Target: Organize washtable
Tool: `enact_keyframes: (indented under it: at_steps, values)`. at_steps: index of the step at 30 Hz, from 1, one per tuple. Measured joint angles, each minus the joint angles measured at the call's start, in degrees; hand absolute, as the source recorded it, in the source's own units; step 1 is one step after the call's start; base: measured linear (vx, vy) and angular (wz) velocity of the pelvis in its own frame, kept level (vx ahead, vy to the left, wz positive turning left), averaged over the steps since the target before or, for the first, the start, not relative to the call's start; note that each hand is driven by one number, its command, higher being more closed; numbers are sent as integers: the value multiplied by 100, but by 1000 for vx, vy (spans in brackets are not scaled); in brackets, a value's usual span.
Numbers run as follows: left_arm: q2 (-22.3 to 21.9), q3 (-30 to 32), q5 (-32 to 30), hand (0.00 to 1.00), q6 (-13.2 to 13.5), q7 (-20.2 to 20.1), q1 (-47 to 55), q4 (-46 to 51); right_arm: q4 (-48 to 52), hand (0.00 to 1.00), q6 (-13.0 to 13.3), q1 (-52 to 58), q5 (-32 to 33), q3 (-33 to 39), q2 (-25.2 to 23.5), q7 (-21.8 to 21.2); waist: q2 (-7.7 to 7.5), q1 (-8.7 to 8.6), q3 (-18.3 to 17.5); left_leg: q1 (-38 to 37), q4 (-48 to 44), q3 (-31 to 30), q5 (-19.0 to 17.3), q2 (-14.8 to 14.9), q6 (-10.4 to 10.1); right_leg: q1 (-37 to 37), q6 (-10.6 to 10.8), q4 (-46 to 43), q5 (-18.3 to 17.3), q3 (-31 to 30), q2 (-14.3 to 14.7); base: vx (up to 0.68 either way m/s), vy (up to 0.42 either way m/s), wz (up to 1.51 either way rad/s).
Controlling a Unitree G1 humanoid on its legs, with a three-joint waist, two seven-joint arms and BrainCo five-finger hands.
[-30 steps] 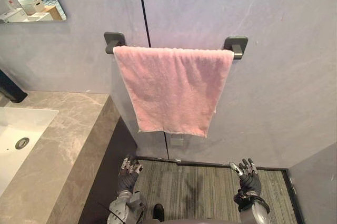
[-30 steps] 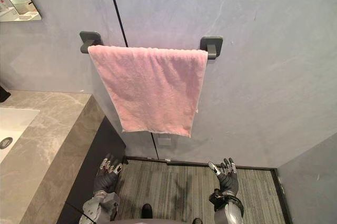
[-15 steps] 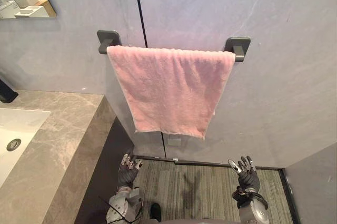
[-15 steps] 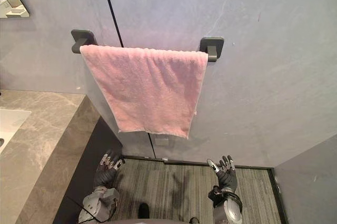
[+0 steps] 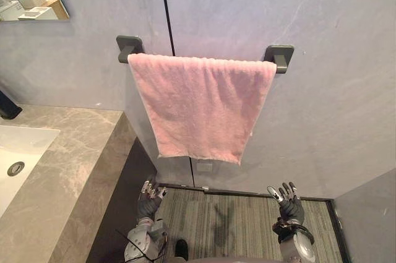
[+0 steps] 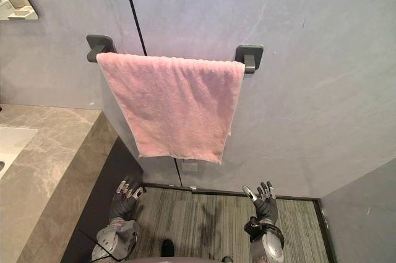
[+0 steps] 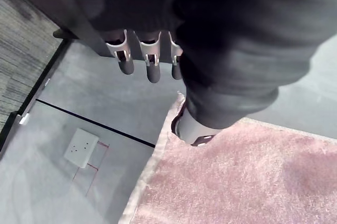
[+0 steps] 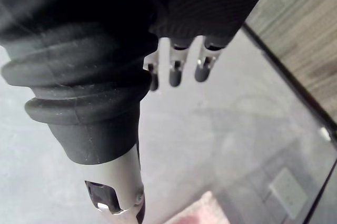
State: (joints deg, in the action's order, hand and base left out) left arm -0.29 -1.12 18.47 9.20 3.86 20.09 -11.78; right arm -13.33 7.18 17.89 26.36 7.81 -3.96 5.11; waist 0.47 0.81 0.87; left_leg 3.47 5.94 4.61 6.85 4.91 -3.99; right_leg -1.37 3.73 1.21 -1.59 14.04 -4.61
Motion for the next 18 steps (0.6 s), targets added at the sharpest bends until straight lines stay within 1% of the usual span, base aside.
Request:
enact_keyframes:
  at_steps: [4,7,18]
  values:
    - [1,-6,0,0,0,6,-6,0,-2,0,0,-1,0,1,0,0,-4,0,-1,-4,0,-1,1,-2,0,-5,24,-1,-4,1,-1,0,0,0]
    - [6,-7,0,0,0,9,-22,-1,-150,0,-7,-59,1,1,-1,0,-18,-2,7,-21,-1,1,4,-2,4,-25,15,0,-13,4,4,0,0,0]
    - [47,-67,1,0,-1,9,-93,-5,-160,0,-25,-72,1,-70,-2,0,-27,-4,13,-32,-1,7,-1,7,-2,-32,-8,0,-9,0,35,0,0,0]
